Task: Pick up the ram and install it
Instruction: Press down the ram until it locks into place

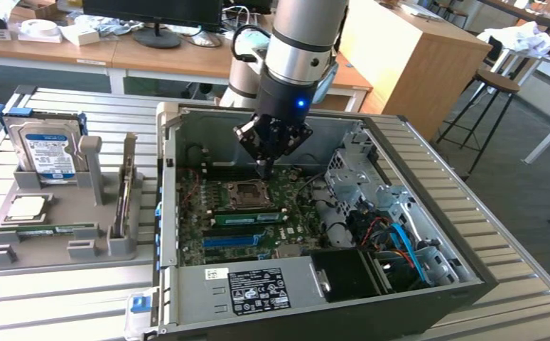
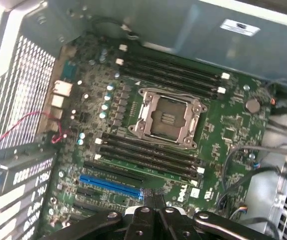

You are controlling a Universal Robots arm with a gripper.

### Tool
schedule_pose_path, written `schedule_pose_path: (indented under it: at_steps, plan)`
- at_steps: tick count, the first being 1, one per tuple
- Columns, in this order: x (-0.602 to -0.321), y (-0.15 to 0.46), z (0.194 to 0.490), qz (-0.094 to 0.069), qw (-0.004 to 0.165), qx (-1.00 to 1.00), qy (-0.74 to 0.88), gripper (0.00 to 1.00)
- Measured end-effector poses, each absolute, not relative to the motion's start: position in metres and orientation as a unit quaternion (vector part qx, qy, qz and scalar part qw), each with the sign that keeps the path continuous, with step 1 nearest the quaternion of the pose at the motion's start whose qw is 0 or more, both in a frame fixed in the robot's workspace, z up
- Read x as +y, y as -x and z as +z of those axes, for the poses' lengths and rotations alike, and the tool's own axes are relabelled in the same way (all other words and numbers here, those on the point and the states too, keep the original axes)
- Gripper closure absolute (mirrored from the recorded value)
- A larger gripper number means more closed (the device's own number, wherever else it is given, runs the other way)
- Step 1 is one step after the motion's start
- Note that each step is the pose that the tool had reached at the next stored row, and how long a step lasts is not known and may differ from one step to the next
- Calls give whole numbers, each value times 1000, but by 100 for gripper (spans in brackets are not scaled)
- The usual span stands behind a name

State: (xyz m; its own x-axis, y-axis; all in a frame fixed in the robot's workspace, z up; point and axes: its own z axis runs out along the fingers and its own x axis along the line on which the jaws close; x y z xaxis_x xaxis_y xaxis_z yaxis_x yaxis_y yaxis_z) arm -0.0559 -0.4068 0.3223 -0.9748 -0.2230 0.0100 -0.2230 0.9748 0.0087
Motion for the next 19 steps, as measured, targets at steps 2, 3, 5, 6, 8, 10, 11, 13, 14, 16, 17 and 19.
schedule_pose_path:
  at_steps: [2, 3, 5, 6, 8, 10, 11, 13, 14, 16, 17, 19]
  plan:
    - [-407, 56, 322, -4, 5, -996, -94, 90]
    - [-407, 56, 322, -4, 5, -996, -85, 90]
    - [-407, 56, 322, -4, 5, -998, -67, 90]
    - [-407, 56, 322, -4, 5, -998, -58, 90]
    - [-407, 56, 321, -4, 5, -999, -40, 90]
    - [-407, 56, 321, -4, 5, -1000, -26, 90]
    - [-407, 56, 321, -4, 5, -1000, -26, 90]
    - [-407, 56, 321, -4, 5, -1000, -26, 90]
    - [-407, 56, 321, -4, 5, -1000, -26, 90]
    - [-407, 55, 321, -4, 5, -1000, -26, 90]
    - [-407, 55, 321, -4, 5, -1000, -26, 90]
    - [-407, 54, 321, -4, 5, -1000, -26, 90]
